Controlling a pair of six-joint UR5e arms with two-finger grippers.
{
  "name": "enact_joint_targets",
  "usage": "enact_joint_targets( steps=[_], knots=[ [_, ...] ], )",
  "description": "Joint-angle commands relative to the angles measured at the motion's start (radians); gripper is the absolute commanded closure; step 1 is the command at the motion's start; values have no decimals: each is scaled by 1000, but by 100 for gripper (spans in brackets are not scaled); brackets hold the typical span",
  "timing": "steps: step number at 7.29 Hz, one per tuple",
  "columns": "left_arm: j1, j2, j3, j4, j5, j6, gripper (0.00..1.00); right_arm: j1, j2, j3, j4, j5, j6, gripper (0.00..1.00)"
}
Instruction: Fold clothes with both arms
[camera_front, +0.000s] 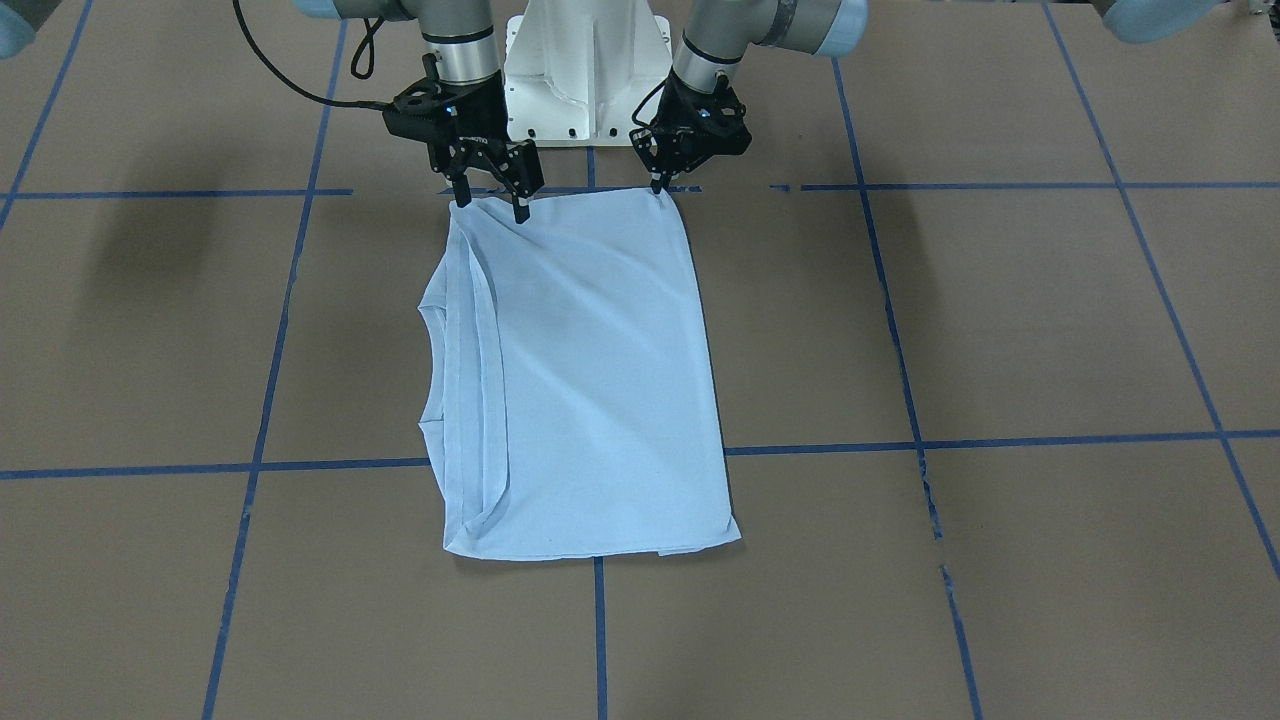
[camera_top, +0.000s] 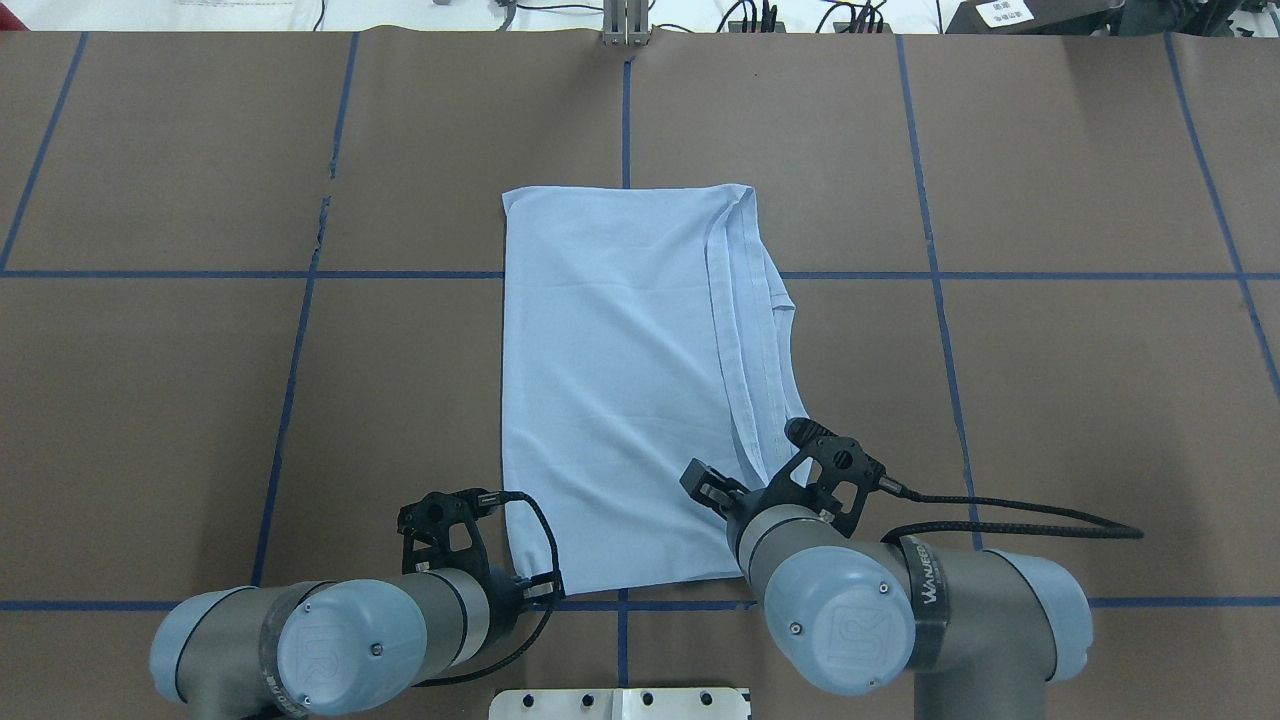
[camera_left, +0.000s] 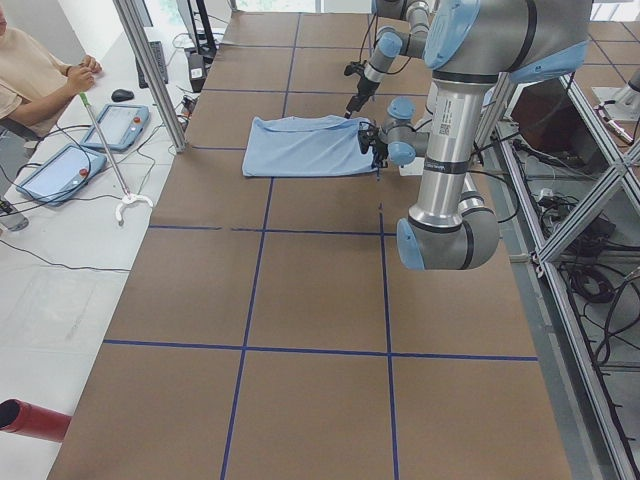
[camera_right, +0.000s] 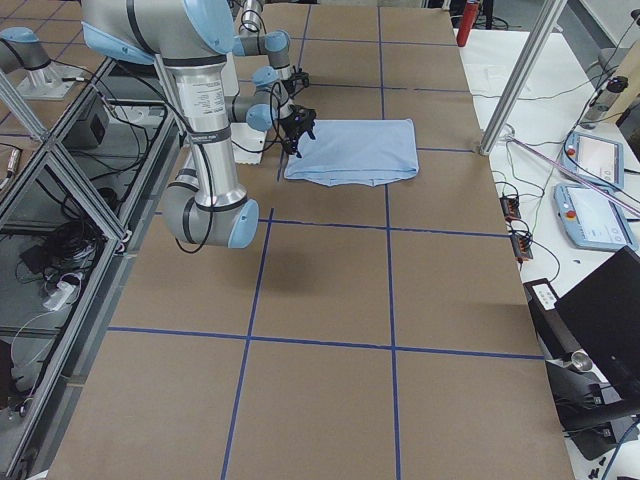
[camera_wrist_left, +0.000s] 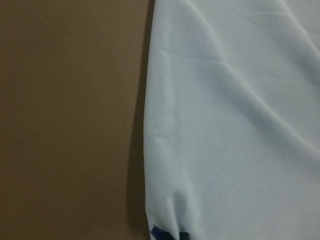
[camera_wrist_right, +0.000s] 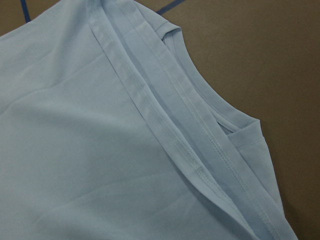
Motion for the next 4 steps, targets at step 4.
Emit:
enact_joint_targets(
  steps=[4],
  knots=[
    [0, -2, -7, 0, 22, -1, 100, -60, 34, -66, -73, 1, 235, 14]
  ],
)
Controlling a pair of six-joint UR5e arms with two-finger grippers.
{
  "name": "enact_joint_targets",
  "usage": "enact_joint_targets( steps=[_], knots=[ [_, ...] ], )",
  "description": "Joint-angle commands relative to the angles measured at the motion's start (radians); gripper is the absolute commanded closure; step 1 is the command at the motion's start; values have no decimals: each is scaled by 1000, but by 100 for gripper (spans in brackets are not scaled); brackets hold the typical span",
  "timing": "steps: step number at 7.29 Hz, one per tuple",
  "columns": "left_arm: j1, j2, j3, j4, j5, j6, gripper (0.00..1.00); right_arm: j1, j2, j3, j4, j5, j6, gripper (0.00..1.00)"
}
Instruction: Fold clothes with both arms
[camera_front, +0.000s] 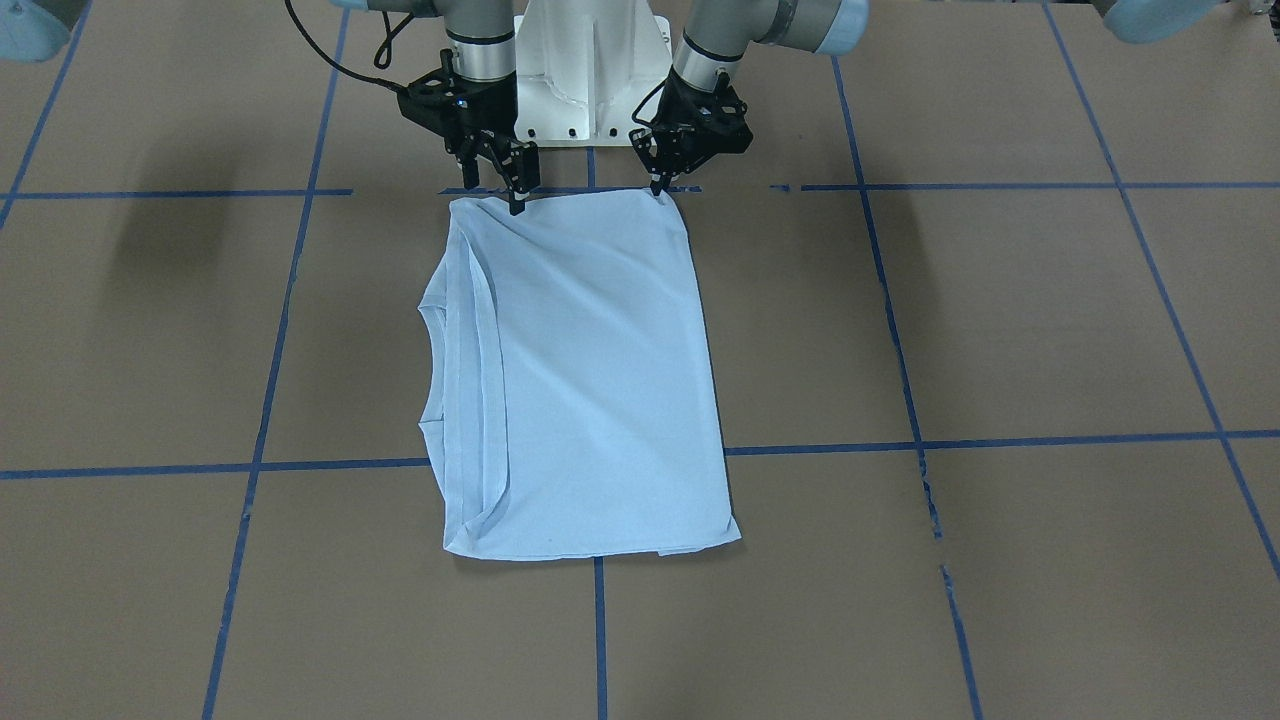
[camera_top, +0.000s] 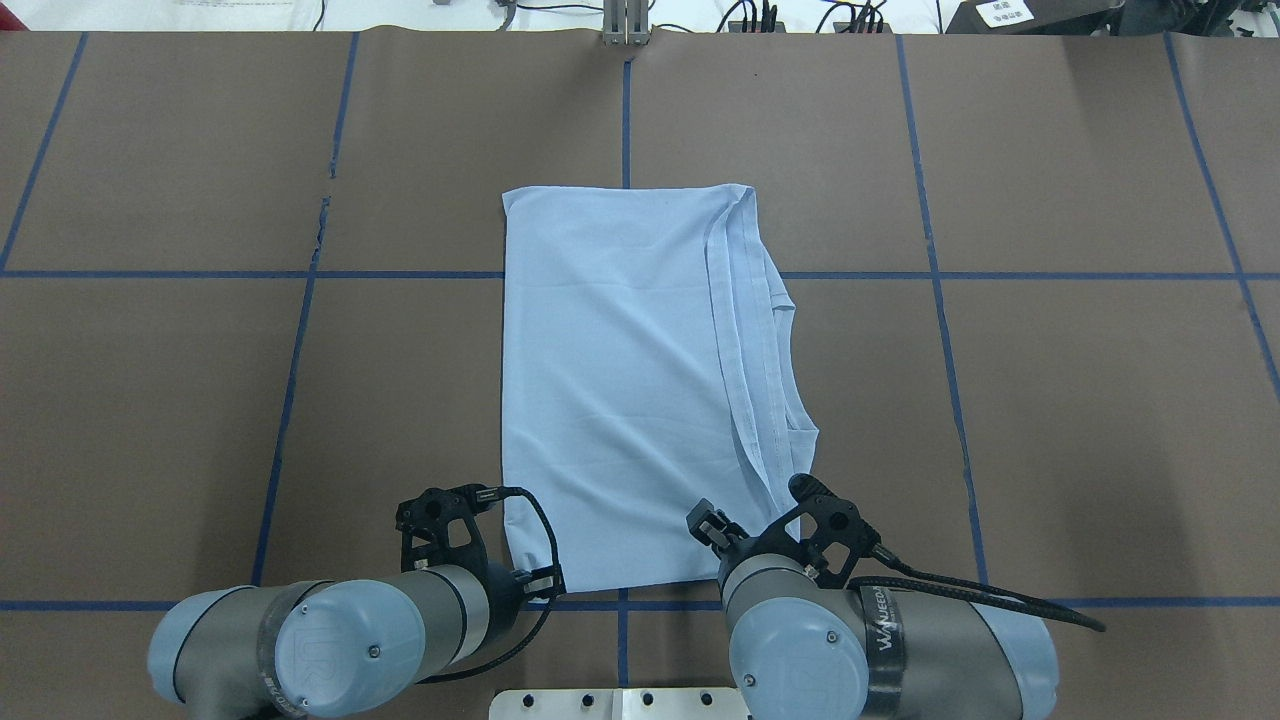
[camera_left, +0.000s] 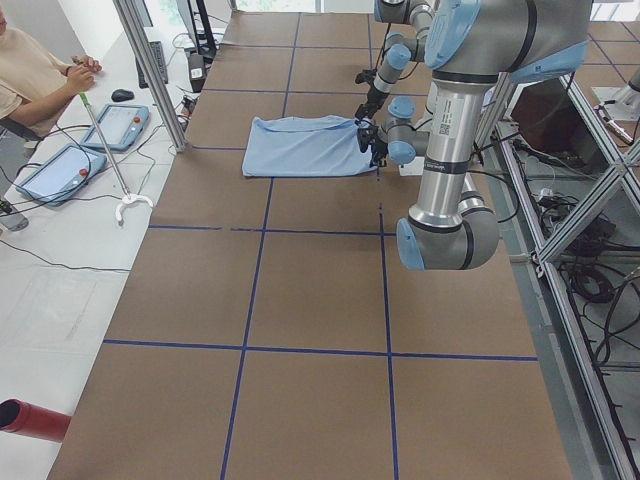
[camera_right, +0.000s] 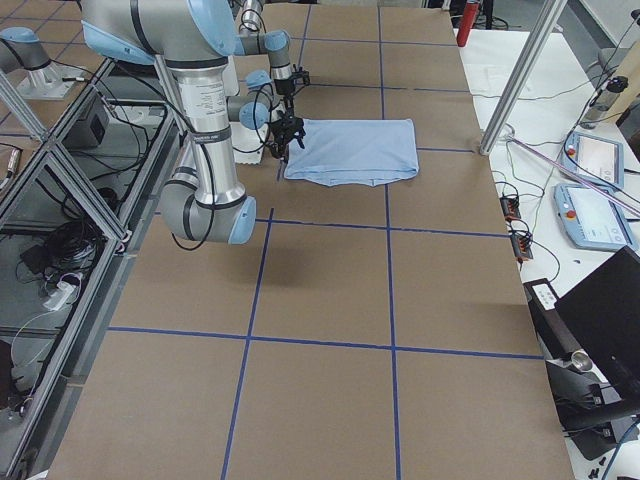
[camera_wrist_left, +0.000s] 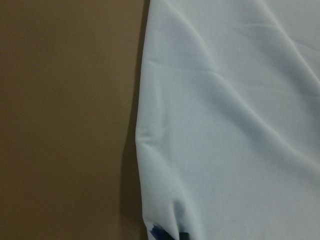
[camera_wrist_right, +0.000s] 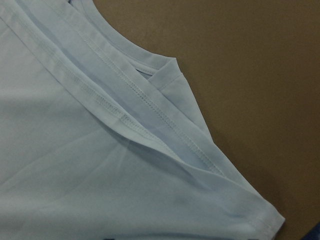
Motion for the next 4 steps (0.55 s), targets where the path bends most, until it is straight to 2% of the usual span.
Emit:
enact_joint_targets(
  steps=[1, 4],
  knots=[
    [1, -1, -1, 0, 2, 2, 100, -3, 14, -27, 3, 0, 18, 14],
    [-1, -1, -7, 0, 2, 5, 100, -3, 34, -70, 6, -2, 24, 13]
  ],
)
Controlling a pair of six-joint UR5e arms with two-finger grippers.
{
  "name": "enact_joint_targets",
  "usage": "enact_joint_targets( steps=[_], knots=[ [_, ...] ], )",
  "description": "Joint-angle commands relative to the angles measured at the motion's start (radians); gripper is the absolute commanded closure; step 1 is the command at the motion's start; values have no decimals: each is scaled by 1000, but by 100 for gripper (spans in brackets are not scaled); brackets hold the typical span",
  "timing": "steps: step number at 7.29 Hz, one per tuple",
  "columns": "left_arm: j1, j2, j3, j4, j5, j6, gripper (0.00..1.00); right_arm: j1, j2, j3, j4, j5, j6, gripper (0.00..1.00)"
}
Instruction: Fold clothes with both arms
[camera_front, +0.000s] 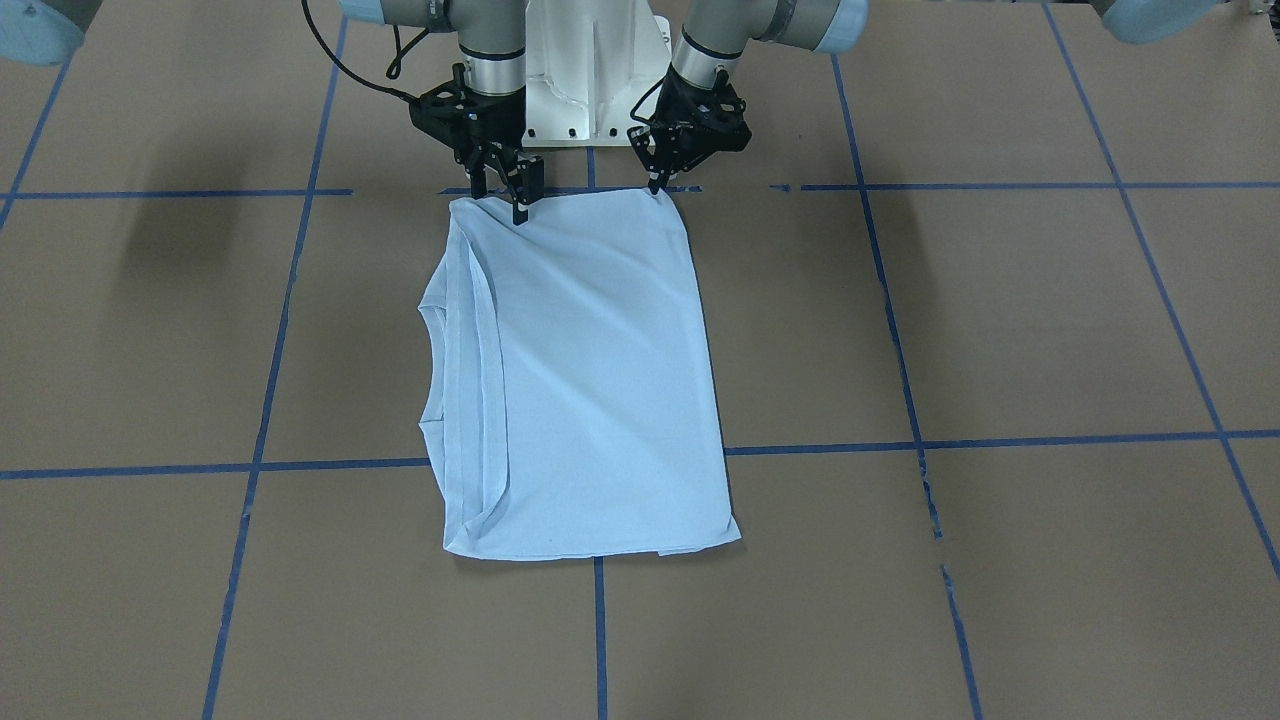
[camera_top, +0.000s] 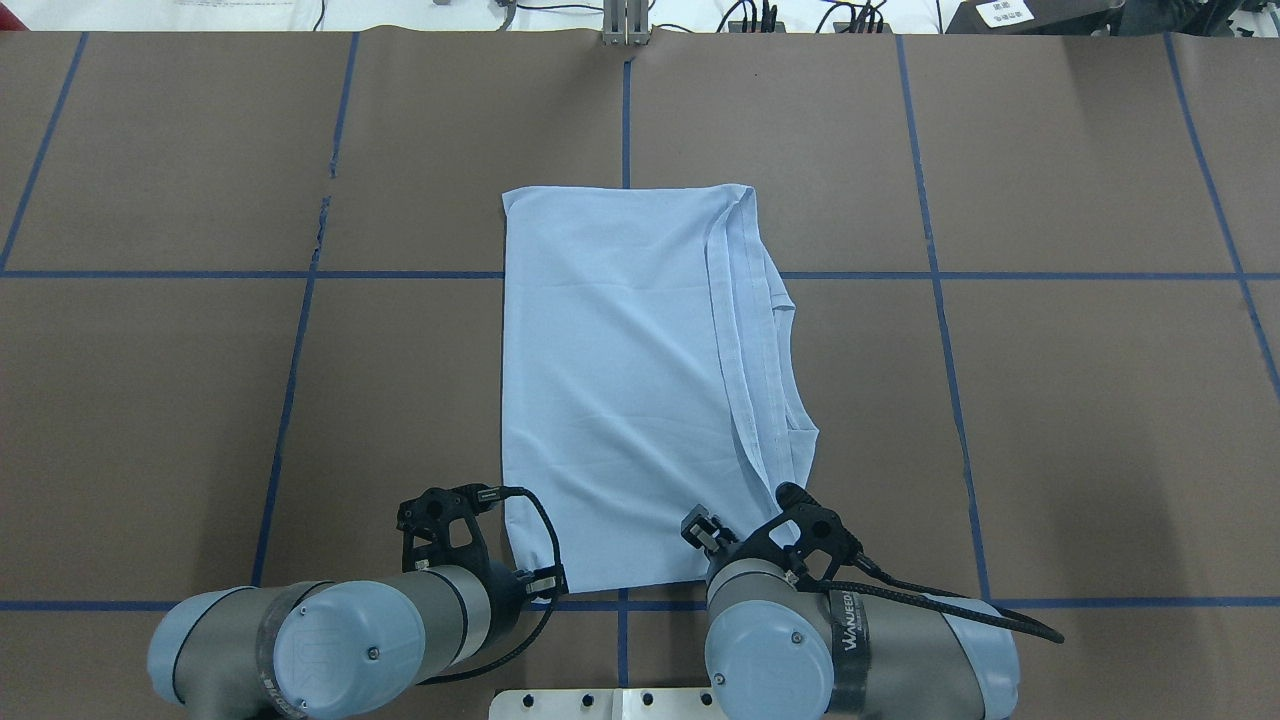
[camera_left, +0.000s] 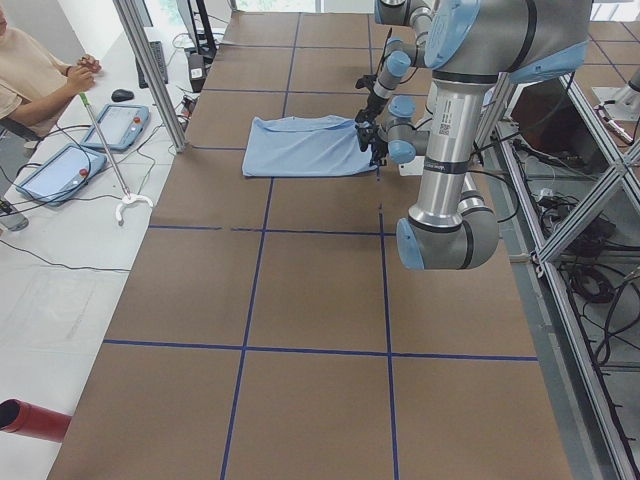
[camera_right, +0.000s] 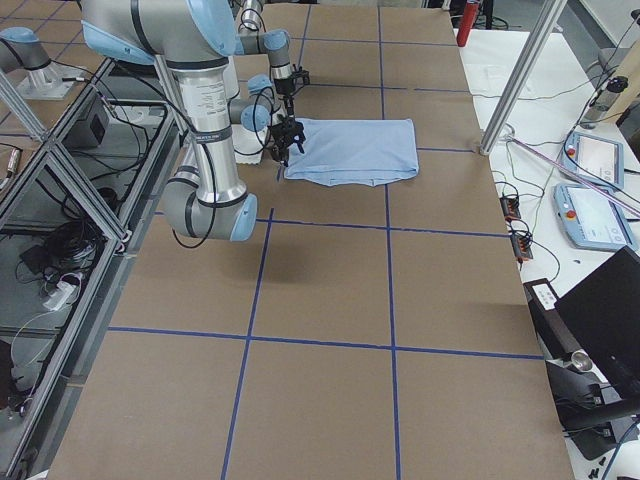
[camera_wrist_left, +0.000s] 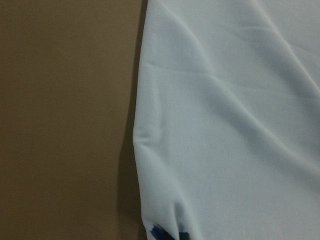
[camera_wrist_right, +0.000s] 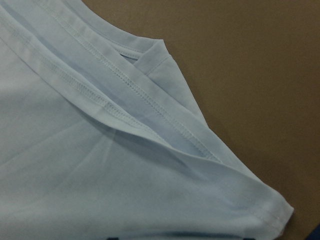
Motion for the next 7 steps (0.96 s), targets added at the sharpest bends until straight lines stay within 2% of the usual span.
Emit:
enact_joint_targets(
  steps=[1, 3, 5, 6, 7],
  knots=[
    [-1, 1, -2, 0, -1, 2, 100, -2, 7, -18, 1, 0, 13, 13],
    [-1, 1, -3, 0, -1, 0, 100, -2, 18, -28, 1, -2, 15, 15],
    [-1, -1, -3, 0, -1, 2, 100, -2, 25, -35, 6, -8, 55, 31],
    [-1, 1, -3, 0, -1, 2, 100, 0, 25, -40, 6, -8, 50, 31],
    [-1, 1, -6, 0, -1, 2, 100, 1, 25, -40, 6, -8, 55, 36]
  ],
)
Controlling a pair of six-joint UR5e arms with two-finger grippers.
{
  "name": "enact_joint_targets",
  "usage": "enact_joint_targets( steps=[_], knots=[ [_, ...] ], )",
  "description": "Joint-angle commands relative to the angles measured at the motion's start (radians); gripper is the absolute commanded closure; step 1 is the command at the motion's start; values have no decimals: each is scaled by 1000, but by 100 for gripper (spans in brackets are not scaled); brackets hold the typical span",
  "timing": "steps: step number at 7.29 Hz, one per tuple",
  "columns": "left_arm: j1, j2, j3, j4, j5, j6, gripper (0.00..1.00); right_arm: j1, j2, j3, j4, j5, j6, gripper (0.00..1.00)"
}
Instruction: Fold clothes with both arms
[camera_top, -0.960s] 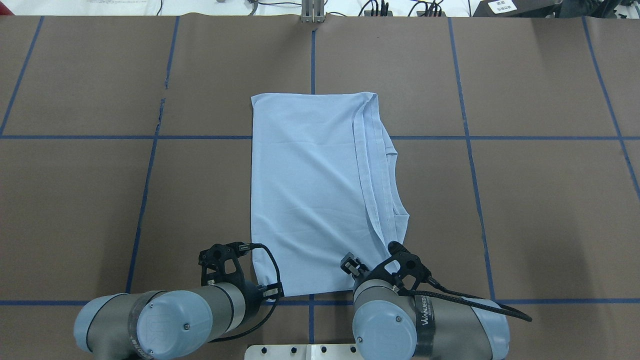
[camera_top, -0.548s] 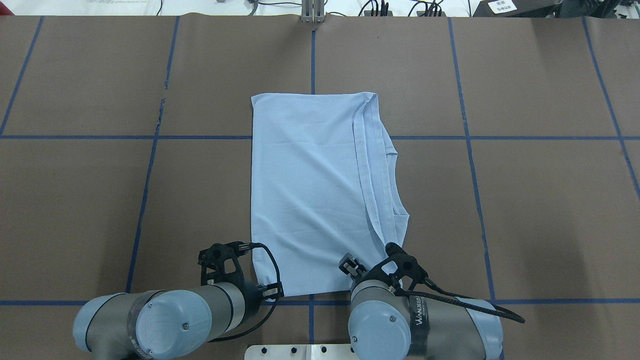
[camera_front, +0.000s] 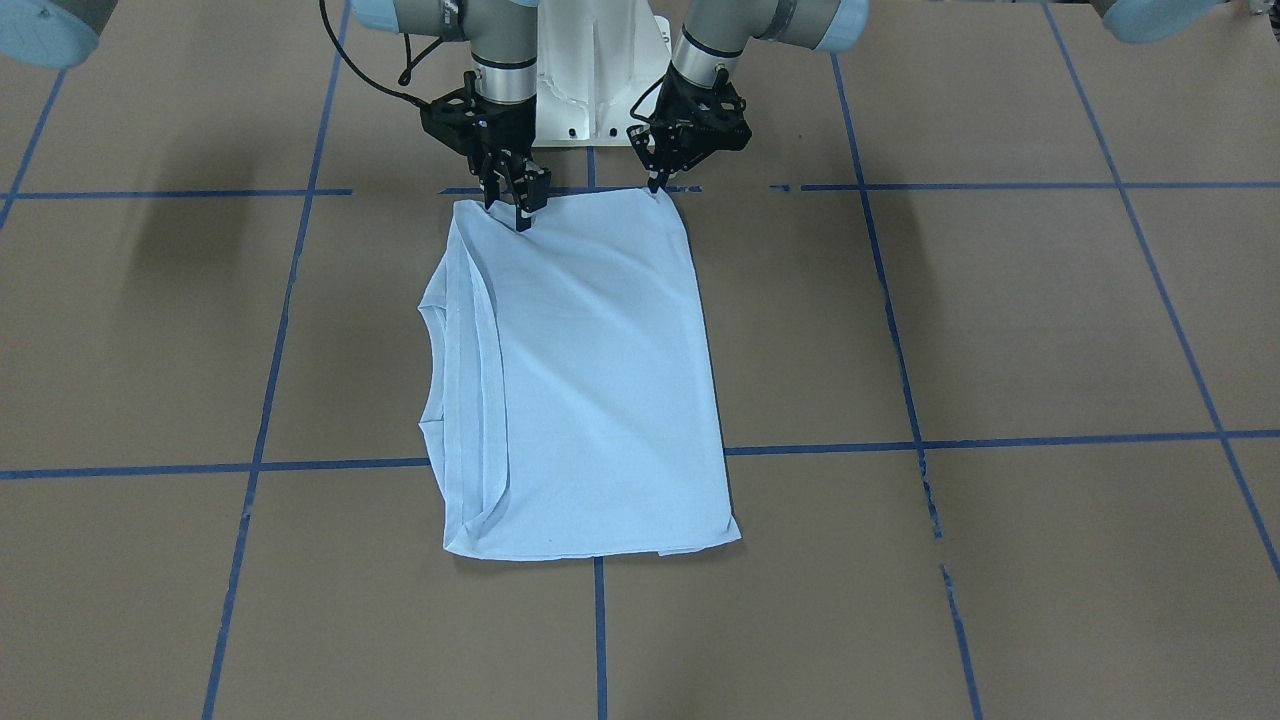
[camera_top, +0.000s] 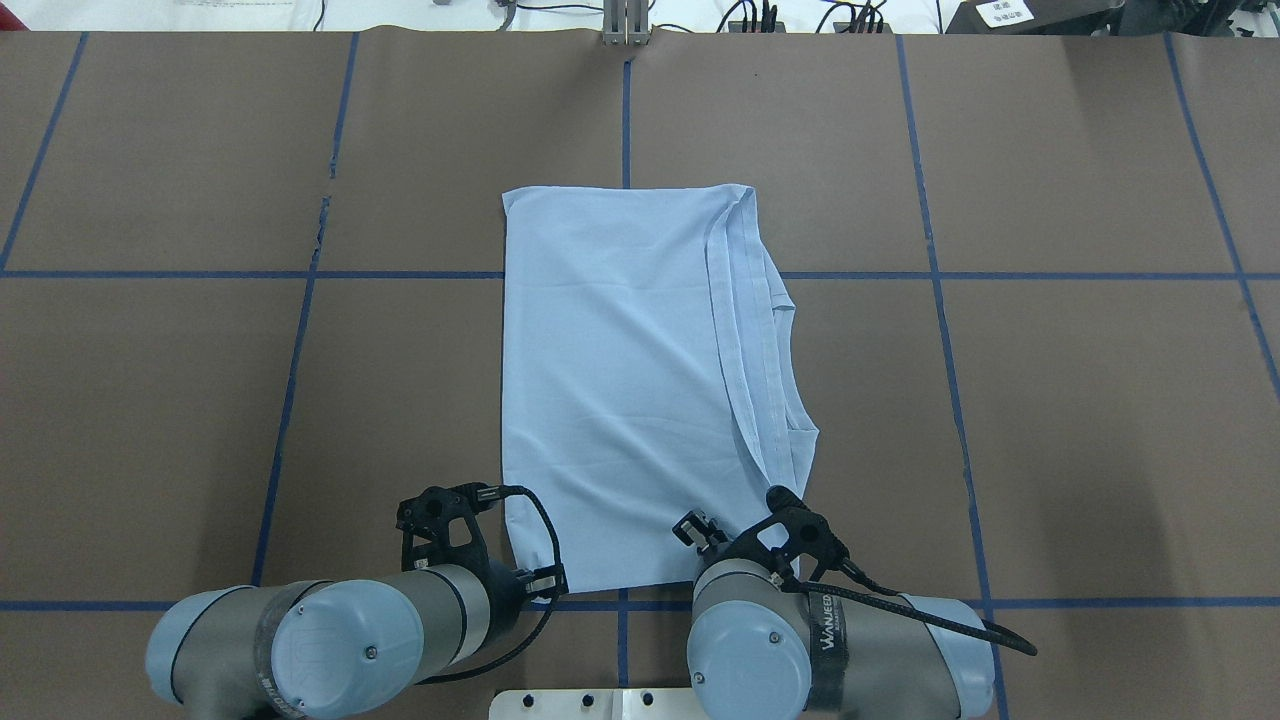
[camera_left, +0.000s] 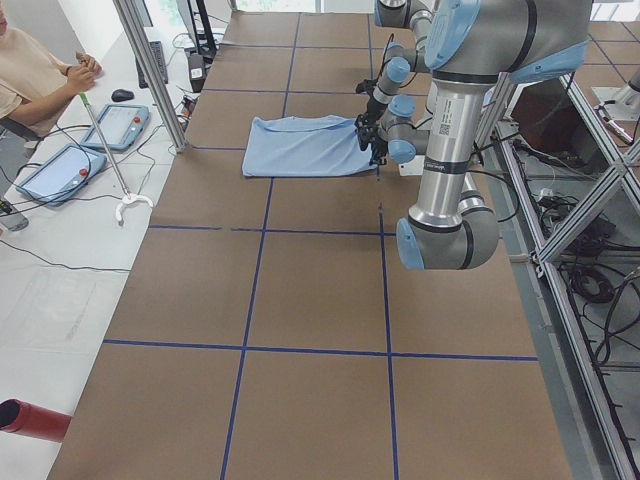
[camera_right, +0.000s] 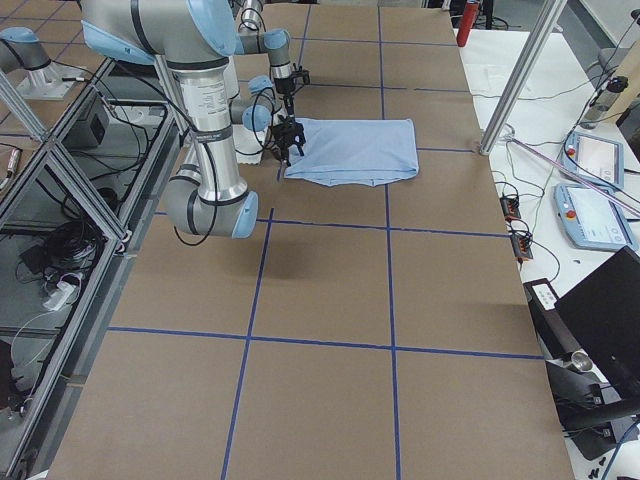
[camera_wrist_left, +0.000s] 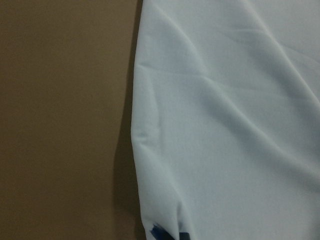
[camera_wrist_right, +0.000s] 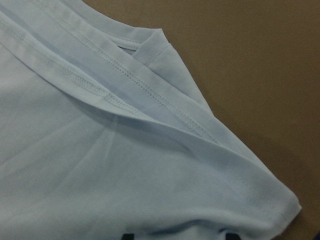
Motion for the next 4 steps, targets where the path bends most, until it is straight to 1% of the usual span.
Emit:
enact_joint_targets(
  steps=[1, 2, 3, 4],
  knots=[
    [0, 0, -4, 0, 0, 0, 100, 5, 2, -1, 2, -1, 11, 75],
    [0, 0, -4, 0, 0, 0, 100, 6, 4, -1, 2, -1, 12, 81],
    [0, 0, -5, 0, 0, 0, 100, 11, 12, -1, 2, -2, 21, 100],
    [2, 0, -7, 0, 0, 0, 100, 17, 12, -1, 2, -2, 29, 100]
  ],
)
